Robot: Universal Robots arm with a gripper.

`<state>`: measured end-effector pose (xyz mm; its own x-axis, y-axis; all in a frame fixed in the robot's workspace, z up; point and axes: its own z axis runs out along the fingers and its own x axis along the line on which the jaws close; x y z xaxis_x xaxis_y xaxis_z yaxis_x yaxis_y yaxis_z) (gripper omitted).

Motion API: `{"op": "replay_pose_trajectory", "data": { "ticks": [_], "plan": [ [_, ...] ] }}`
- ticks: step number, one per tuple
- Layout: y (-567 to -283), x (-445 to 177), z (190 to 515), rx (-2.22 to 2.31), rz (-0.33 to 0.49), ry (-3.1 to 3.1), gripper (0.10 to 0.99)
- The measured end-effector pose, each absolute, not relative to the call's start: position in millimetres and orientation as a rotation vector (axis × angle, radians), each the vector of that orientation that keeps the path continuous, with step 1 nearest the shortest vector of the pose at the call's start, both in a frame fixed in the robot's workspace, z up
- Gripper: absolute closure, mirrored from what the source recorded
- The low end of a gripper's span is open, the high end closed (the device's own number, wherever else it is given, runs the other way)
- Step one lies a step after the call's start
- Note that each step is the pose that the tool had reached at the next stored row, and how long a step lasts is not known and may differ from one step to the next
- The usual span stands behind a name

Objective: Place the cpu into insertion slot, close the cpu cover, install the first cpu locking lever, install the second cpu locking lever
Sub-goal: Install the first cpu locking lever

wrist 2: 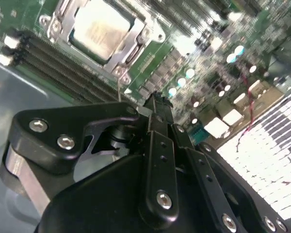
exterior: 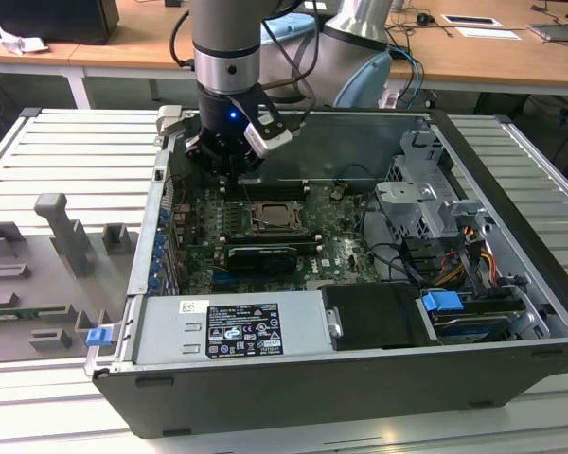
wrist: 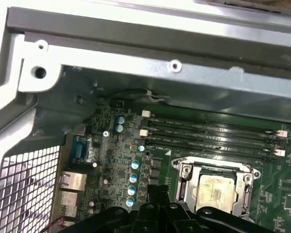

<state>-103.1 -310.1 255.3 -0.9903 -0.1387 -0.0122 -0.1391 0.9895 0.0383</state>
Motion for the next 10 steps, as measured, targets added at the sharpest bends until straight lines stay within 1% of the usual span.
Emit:
{"op": "replay_pose_trajectory", "data": {
  "ticks": [2, 10],
  "plan": [
    [-302.3, -103.1, 255.3, -0.218, 0.061, 3.124, 0.980],
    [-294.6, -103.1, 255.5, -0.184, 0.060, 3.121, 0.980]
  ]
}}
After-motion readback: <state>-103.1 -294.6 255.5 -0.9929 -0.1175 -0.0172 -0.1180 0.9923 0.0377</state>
